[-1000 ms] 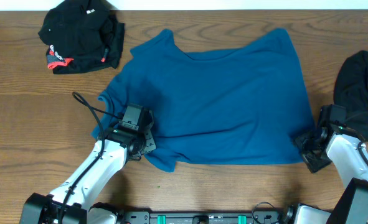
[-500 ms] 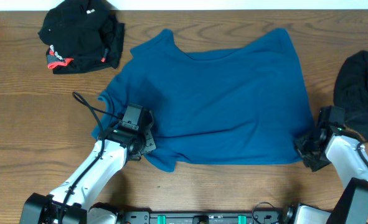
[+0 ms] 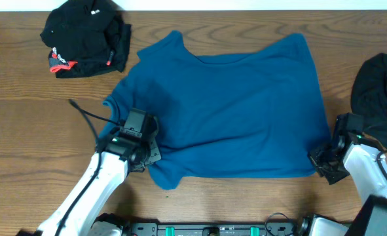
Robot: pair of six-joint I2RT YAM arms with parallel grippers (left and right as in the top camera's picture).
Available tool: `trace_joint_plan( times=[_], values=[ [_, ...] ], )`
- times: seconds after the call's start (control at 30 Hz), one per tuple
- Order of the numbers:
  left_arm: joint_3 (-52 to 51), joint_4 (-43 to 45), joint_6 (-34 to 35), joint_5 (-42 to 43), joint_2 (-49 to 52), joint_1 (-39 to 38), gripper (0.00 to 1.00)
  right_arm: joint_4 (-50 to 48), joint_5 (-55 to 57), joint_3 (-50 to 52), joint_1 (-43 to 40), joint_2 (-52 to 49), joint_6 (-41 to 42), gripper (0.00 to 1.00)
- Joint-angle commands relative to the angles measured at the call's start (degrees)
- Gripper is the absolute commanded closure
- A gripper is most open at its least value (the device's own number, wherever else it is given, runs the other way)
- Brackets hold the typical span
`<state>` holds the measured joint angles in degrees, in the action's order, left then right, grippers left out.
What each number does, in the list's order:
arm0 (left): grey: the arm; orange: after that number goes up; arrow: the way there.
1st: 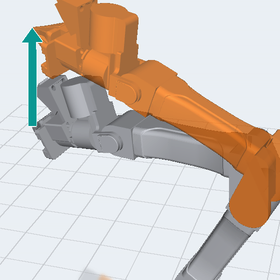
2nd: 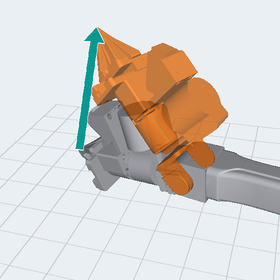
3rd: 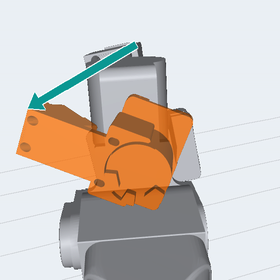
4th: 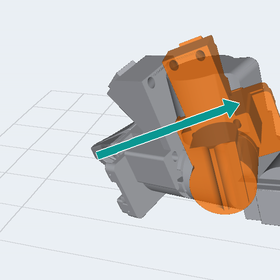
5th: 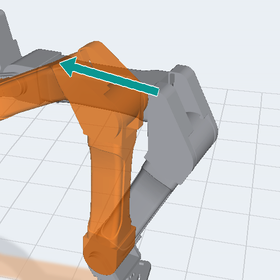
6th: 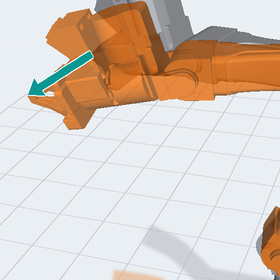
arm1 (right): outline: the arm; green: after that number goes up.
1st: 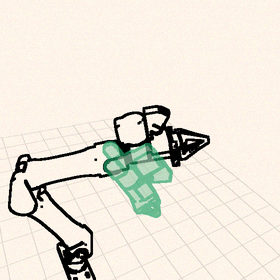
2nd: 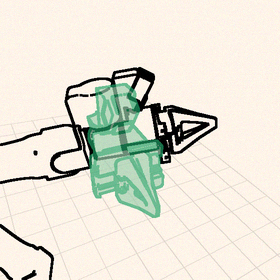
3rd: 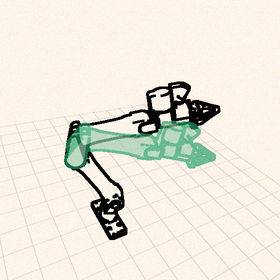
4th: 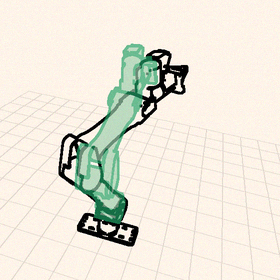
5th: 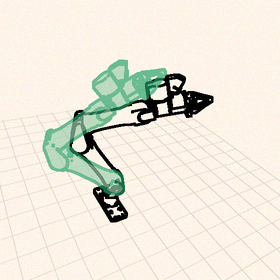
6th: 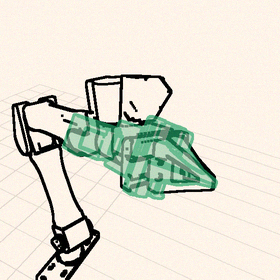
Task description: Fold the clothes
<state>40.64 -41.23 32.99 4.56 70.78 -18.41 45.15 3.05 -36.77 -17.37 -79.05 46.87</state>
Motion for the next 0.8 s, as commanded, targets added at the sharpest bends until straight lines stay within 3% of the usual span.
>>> trace_joint_plan(
  times=[0.0, 0.27, 0.43, 0.77],
  values=[
    [3.19, -1.99, 0.28, -0.48, -3.28, 0.31, 0.94, 1.01, 1.2, -2.47, -0.09, 3.93, -2.45, 0.99],
    [3.65, -0.33, 0.9, -1.38, -4.98, 0.37, 0.94, -1.01, -0.96, -3.76, 1.05, 8.35, -3.19, 0.99],
    [3.63, 3.67, 0.85, -5.53, -3.78, 0.35, 0.94, -9.46, -6.64, -3.89, 1.05, 8.2, -2.75, 0.97],
    [3.63, 13.29, 0.0, -10.69, 3.41, 0.37, 0.94, -18.99, -6.99, -3.87, 2.84, 5.35, -0.59, 0.97]
  ],
)
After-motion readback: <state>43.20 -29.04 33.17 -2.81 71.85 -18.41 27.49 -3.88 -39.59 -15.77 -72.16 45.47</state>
